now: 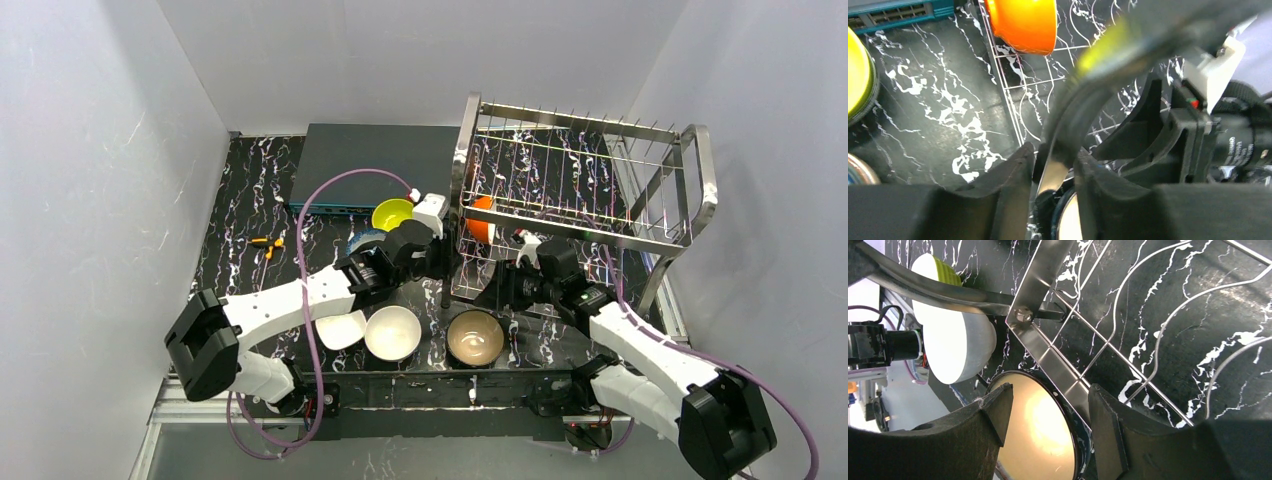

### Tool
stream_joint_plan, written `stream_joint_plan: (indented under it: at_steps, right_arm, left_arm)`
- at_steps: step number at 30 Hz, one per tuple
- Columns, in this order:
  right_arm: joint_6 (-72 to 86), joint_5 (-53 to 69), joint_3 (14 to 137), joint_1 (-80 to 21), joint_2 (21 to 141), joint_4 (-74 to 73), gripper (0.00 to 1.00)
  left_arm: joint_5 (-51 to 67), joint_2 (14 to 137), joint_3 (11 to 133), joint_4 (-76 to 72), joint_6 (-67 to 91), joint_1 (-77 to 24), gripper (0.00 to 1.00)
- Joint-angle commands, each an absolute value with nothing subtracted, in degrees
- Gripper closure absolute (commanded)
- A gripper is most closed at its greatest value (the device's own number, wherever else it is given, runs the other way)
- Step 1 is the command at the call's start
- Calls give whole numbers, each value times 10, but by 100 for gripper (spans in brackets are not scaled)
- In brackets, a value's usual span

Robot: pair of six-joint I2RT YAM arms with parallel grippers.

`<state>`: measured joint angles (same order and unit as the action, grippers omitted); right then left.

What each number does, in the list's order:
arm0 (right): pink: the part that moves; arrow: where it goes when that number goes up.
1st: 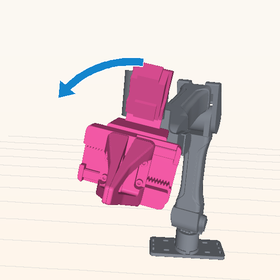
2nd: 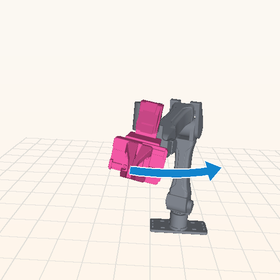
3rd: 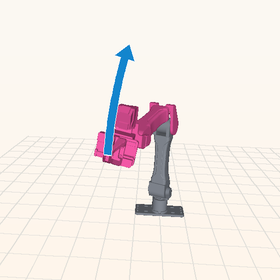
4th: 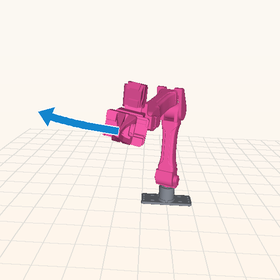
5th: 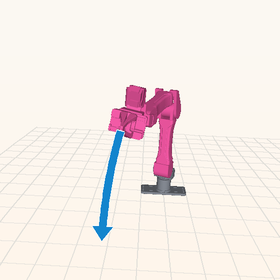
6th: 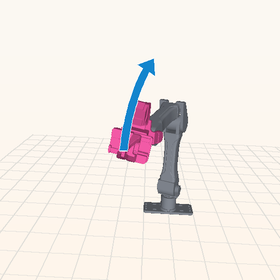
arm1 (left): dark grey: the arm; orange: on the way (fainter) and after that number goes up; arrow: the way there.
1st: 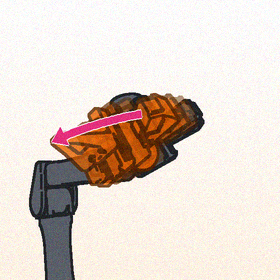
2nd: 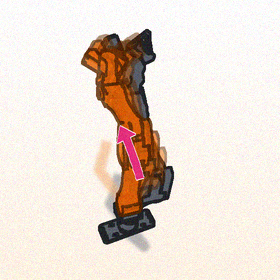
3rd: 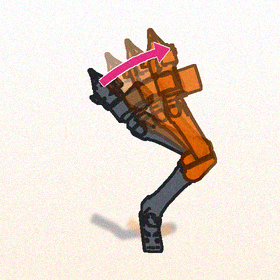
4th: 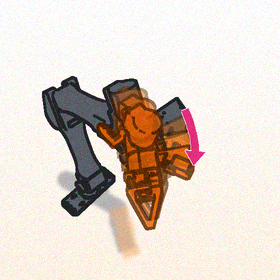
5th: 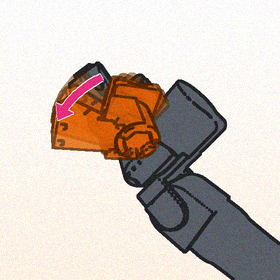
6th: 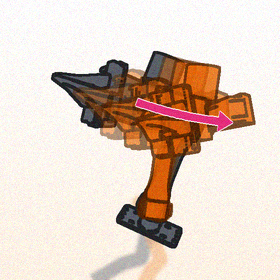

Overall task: Load the bowls into the dish rack
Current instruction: Adjust the dish rack at the center of the board.

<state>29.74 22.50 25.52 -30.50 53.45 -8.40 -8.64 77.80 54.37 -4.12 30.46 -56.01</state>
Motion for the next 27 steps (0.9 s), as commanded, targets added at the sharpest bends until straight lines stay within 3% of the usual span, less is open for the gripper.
stream_joint_plan:
  at_steps: [1, 4, 20, 27]
  right_arm:
    - [324, 329, 267, -328, 573, -156, 35]
    - [320, 330, 290, -329, 591, -153, 36]
    - [391, 390, 318, -327, 641, -16, 35]
    - [384, 408, 338, -328, 677, -5, 35]
  left_arm:
    - [-113, 793, 581, -72, 299, -562, 78]
    - [-154, 803, 588, -83, 311, -562, 100]
    - [-268, 919, 698, -106, 291, -561, 100]
    - [-258, 983, 760, -105, 281, -541, 100]
